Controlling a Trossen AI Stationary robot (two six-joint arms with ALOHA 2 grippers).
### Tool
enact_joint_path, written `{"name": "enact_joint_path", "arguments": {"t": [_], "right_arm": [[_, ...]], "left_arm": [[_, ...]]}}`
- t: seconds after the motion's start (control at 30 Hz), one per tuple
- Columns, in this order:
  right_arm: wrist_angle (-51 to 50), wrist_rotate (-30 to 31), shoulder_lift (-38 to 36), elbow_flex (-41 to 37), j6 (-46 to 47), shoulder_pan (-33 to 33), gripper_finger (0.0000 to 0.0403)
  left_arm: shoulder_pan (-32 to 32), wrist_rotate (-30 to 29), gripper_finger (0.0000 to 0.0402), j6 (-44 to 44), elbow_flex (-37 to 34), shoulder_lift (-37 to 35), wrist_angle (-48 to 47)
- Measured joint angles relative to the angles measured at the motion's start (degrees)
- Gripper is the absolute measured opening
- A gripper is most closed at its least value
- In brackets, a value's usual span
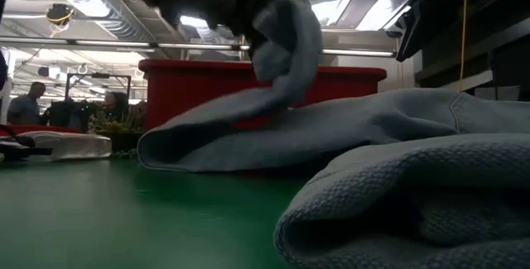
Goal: Fold Laundry from Bin
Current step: Fold the light blue pants
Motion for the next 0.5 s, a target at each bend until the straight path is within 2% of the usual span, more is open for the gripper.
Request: {"name": "enact_joint_path", "arguments": {"t": [0.23, 0.33, 0.5], "right_arm": [[0.0, 0.0, 0.0, 0.0, 0.0, 0.0, 0.0138], [0.0, 0.0, 0.0, 0.0, 0.0, 0.0, 0.0138], [0.1, 0.1, 0.0, 0.0, 0.0, 0.0, 0.0138]], "left_arm": [[0.1, 0.0, 0.0004, 0.0, 0.0, 8.6, 9.7], [0.1, -0.2, 0.0023, 0.0, 0.0, 10.4, 12.4], [0.1, -3.8, 0.0068, 0.5, 0.0, 10.9, 13.6]]}}
